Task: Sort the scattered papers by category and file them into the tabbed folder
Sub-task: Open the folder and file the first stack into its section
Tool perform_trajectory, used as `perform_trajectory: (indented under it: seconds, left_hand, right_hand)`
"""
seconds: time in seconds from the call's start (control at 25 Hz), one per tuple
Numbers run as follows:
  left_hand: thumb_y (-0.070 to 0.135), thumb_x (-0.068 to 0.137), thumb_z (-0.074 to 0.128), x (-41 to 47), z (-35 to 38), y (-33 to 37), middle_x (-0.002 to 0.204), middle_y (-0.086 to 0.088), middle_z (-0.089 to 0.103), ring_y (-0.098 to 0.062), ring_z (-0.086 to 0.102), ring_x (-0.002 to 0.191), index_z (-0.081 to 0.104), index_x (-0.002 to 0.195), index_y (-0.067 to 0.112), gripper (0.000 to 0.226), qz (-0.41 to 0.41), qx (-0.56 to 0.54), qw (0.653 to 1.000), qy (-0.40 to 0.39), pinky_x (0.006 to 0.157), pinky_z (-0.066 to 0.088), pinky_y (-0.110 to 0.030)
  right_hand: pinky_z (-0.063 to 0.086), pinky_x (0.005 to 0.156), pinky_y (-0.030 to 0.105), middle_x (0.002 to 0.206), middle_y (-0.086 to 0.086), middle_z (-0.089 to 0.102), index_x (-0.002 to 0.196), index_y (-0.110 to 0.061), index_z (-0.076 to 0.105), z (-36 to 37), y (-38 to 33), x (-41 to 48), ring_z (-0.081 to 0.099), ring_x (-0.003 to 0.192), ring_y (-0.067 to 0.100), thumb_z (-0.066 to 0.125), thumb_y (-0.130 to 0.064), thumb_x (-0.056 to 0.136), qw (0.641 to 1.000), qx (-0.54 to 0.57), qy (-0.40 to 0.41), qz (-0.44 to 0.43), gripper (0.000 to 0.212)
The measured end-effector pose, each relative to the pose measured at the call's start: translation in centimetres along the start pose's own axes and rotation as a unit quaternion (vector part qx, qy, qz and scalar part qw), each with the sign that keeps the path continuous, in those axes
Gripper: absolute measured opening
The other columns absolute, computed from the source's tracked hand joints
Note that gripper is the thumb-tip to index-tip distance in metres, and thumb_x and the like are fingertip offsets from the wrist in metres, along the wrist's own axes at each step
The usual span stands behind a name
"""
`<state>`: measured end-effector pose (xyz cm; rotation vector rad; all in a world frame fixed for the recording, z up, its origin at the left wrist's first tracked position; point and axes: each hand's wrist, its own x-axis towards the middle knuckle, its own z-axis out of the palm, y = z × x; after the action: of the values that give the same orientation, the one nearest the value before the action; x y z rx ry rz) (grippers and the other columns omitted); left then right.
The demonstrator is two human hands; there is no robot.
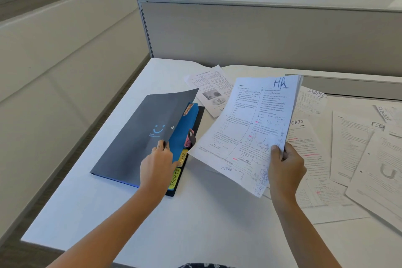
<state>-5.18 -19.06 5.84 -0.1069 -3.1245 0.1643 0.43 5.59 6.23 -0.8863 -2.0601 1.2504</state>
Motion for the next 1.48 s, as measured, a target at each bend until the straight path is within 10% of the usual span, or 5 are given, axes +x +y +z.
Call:
perform_trajectory:
  seconds: [0.28,0.52,0.84,1.04,1.48]
  left_hand:
    - [0.034,0.072,0.080,-0.2,0.6,-0.1,0.131,-0.009,0.055,-0.019,0.065,0.091,0.046,0.137,0.001,0.081,0.008,-0.033,0.999,0.032,0.049,0.050,-0.025]
    - [0.012,0.095,0.048,-0.1,-0.8,-0.4,0.149,-0.006,0.034,-0.017,0.059,0.107,0.022,0.149,0.006,0.060,0.013,-0.026,0.998,0.058,0.070,0.052,-0.024]
    - [-0.022,0.079,0.042,0.6,-2.5,-2.9,0.131,-0.005,0.060,-0.024,0.041,0.059,0.044,0.141,0.012,0.070,0.003,-0.159,0.982,0.106,0.049,0.032,-0.027]
    - [-0.024,0.077,0.048,0.5,-3.1,-4.2,0.104,-0.020,0.071,-0.024,0.043,0.055,0.051,0.136,0.009,0.067,0.023,-0.210,0.969,0.125,0.052,0.036,-0.027]
    - [-0.009,0.091,0.034,0.5,-3.9,-2.5,0.132,-0.006,0.060,-0.030,0.053,0.079,0.035,0.146,0.023,0.064,-0.005,-0.208,0.975,0.075,0.065,0.040,-0.031]
  right_hand:
    - [0.032,0.051,0.015,0.097,0.008,0.071,0.098,-0.007,0.067,-0.4,0.3,0.3,0.053,0.066,0.013,0.051,-0.017,0.095,1.000,0.004,-0.004,0.013,0.019]
    - [0.033,0.051,0.015,0.099,0.008,0.071,0.098,-0.008,0.067,-0.5,-0.3,0.5,0.051,0.064,0.009,0.051,-0.018,0.094,0.999,0.024,-0.014,0.021,0.019]
    - [0.030,0.040,0.009,0.057,-0.011,0.050,0.064,-0.014,0.053,0.2,-3.3,-0.4,0.043,0.044,0.004,0.051,-0.012,0.092,0.995,0.056,-0.078,0.018,0.028]
    - [0.027,0.041,0.015,0.047,-0.010,0.037,0.056,-0.013,0.041,1.7,-5.5,-1.9,0.037,0.043,0.008,0.051,-0.008,0.090,0.991,0.032,-0.122,-0.044,0.036]
    - [0.027,0.039,0.018,0.048,-0.004,0.025,0.052,-0.016,0.025,5.0,-10.4,-2.1,0.019,0.047,0.011,0.047,0.000,0.087,0.971,-0.047,-0.196,-0.130,0.044]
